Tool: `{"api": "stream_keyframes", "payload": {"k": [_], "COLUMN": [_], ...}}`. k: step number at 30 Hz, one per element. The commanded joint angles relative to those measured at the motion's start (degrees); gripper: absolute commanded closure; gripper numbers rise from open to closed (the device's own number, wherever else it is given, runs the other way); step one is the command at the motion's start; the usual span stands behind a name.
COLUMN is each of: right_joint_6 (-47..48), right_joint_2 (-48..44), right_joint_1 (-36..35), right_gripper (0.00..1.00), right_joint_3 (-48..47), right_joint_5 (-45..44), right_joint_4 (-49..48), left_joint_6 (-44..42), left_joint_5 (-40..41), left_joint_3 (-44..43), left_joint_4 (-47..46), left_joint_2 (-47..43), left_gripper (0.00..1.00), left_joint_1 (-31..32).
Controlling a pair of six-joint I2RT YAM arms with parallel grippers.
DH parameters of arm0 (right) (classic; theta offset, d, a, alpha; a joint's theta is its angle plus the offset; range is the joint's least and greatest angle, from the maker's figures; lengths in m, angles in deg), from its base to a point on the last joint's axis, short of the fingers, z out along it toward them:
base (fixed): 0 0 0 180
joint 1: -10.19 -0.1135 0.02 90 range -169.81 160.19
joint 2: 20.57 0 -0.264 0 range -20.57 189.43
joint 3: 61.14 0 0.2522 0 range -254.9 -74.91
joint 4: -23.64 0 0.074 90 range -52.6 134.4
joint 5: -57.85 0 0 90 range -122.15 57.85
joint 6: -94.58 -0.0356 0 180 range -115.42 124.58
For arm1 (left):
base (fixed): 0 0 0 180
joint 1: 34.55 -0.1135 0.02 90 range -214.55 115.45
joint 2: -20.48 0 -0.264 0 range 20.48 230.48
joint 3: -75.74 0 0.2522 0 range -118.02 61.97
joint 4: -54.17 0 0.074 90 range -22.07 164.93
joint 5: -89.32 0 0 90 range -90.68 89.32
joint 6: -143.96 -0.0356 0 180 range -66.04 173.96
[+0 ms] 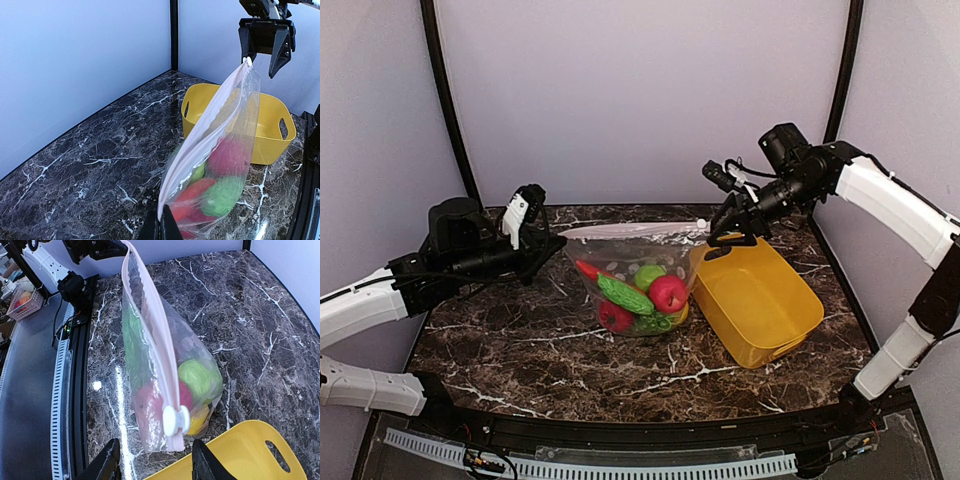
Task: Place the food in the zip-top bag and seal the zipper
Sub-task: Hold the zipper food storage bag at the center of the board.
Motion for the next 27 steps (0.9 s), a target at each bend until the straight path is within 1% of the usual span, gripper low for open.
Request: {"api": "stream_keyframes", "payload": {"k": [1, 6, 8, 10, 13, 16, 17, 21, 23, 24, 25, 26, 27], "right_joint_6": [-1.5, -2.2, -2.4, -2.5, -2.6, -2.4, -2.2, -1.7, -1.3, -1.1, -0.8, -0.5, -0.1], "right_joint_2": [-1.8, -0.3, 0.7, 1.5, 2.4, 2.3, 2.1, 1.3, 0.9, 0.8, 0.6, 0.3, 0.1], "right_joint_1": [0.4, 0.4, 0.4, 0.4, 0.4, 0.4, 0.4, 0.3, 0.1, -0.2, -0.6, -1.1, -1.6], "right_gripper": [0.54, 0.60, 0.67, 0.73, 0.88, 0.98, 1.00, 1.00, 1.00, 1.00, 1.00, 1.00, 1.00], "right_joint_3": [2.2, 1.2, 0.4, -0.4, -1.0, -1.1, -1.0, -0.4, -0.5, -0.8, -1.2, -1.6, -2.0], "right_joint_5": [3.6, 6.3, 6.8, 7.5, 7.9, 7.7, 7.6, 6.9, 6.4, 6.1, 6.0, 5.8, 5.6], "right_joint_4": [-3.1, -3.6, -3.6, -3.6, -3.4, -3.1, -3.1, -3.2, -3.1, -2.8, -2.6, -2.3, -2.2], "left_joint_6": [1.6, 1.9, 2.1, 2.1, 2.0, 1.9, 1.8, 1.6, 1.7, 2.1, 2.3, 3.1, 3.3], "left_joint_5": [1.4, 1.1, 0.7, 0.6, 0.6, 0.8, 0.9, 1.4, 1.7, 1.2, -0.4, -1.1, -2.6], "left_joint_3": [1.4, 1.7, 1.6, 1.4, 1.3, 1.1, 1.0, -0.4, -3.4, -6.3, -7.9, -10.5, -11.9], "left_joint_4": [-0.6, -1.3, -1.5, -1.5, -1.5, -1.3, -1.2, 0.8, 3.8, 4.8, 5.8, 5.8, 5.6], "left_joint_2": [-0.7, -0.8, -0.6, -0.4, -0.3, -0.6, -0.6, -0.6, -0.6, -0.8, -0.8, -0.7, -0.4], "left_gripper": [0.99, 0.99, 0.99, 0.99, 0.99, 0.99, 0.99, 0.99, 0.86, 0.73, 0.67, 0.57, 0.52], "left_joint_1": [-0.4, -0.4, -0.4, -0.4, -0.4, -0.4, -0.4, -0.4, -0.4, -0.4, -0.3, -0.2, 0.2]}}
